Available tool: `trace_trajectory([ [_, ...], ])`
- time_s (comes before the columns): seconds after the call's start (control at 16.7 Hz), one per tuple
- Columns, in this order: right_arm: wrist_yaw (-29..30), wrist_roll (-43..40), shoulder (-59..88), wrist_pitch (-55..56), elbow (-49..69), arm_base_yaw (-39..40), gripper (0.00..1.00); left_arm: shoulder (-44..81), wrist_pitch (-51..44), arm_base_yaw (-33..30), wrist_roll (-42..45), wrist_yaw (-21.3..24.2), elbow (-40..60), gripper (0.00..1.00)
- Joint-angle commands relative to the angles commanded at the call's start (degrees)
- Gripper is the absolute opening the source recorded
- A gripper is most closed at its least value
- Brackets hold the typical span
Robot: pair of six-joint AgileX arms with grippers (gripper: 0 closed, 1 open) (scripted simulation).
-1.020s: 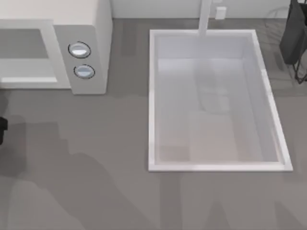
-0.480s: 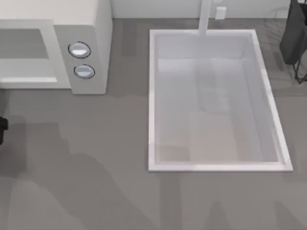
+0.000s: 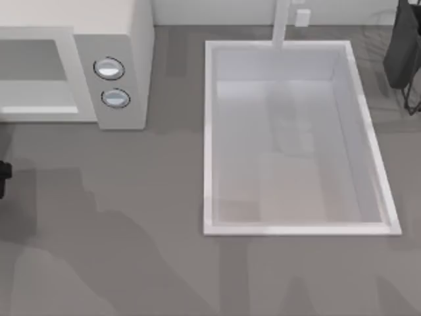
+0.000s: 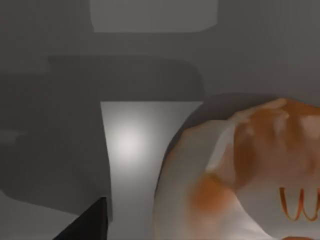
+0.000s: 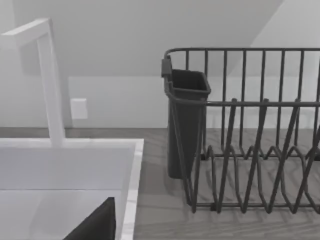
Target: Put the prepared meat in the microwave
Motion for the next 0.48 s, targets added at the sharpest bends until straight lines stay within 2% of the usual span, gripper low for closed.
trace_trajectory([
  [0.24,0.0,0.0,0.0,0.0,0.0,0.0,1.0,-4.08,-3.68,0.31,0.43,0.04,0.26,0.0],
  [0.48,0.0,0.0,0.0,0.0,0.0,0.0,1.0,-9.32,-8.36,-2.52,-0.24,-1.83,1.18,0.0],
])
